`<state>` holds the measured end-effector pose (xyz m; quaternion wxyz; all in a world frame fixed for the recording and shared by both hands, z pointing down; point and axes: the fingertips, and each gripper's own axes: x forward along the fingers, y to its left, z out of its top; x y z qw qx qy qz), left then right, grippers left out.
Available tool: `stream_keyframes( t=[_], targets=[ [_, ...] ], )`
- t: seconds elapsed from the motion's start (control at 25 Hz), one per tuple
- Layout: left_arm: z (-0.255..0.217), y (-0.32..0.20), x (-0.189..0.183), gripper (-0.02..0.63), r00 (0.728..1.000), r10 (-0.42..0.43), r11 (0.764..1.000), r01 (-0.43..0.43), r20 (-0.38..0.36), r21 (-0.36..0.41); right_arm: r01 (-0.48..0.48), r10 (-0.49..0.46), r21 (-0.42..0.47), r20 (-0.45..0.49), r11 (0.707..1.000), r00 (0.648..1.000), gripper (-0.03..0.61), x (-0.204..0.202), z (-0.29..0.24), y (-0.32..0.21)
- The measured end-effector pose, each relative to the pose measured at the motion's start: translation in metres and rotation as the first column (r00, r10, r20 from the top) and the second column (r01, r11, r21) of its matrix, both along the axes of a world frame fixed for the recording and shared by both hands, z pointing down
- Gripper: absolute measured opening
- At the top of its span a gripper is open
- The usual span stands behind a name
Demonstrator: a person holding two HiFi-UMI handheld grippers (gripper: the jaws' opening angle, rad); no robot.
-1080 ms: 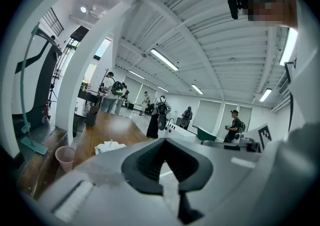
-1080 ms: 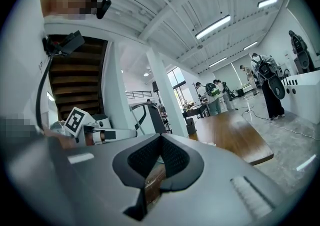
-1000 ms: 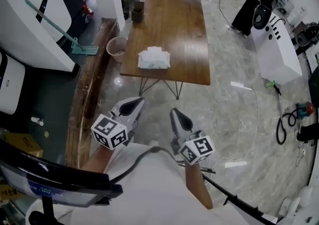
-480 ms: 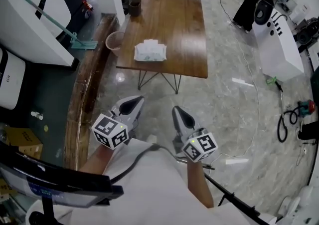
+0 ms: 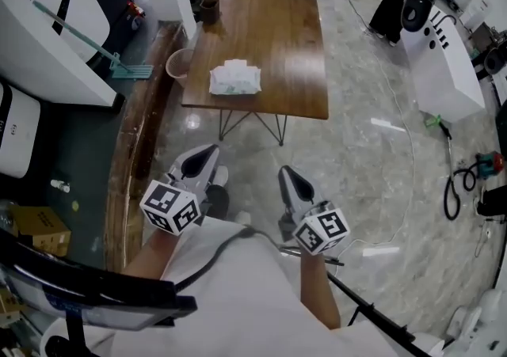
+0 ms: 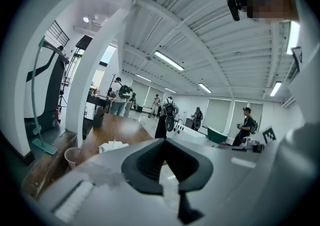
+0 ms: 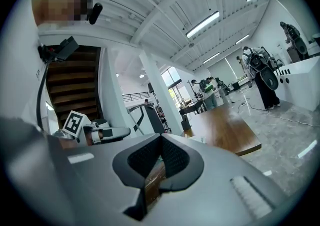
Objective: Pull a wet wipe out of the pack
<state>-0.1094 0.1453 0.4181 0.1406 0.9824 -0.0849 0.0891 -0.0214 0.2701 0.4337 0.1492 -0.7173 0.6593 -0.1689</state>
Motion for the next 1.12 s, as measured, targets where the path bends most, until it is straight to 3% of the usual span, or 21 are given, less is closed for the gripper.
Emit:
stream_keyframes(
  t=[0.44,0.72,1.12],
  targets=[
    [0.009,-0.023,0.043,0.006,0.996,0.083,0.996,-0.084,-0.018,-0.017,-0.025,0.025,-0.018,0.002,1.0,1.0,0.009,0.016,0.007,-0.024],
    [0.008,-0.076,0.078,0.006,0.991,0.136,0.99,-0.137,-0.013,-0.018,-0.002,0.0,-0.061,-0.046,0.998,0.999,0.009,0.034,-0.002,-0.085],
    [0.006,-0.123,0.131,0.005,0.959,0.284,0.958,-0.284,0.009,0.031,-0.006,-0.012,-0.127,-0.138,0.992,0.99,0.009,0.064,-0.01,-0.18]
  ],
)
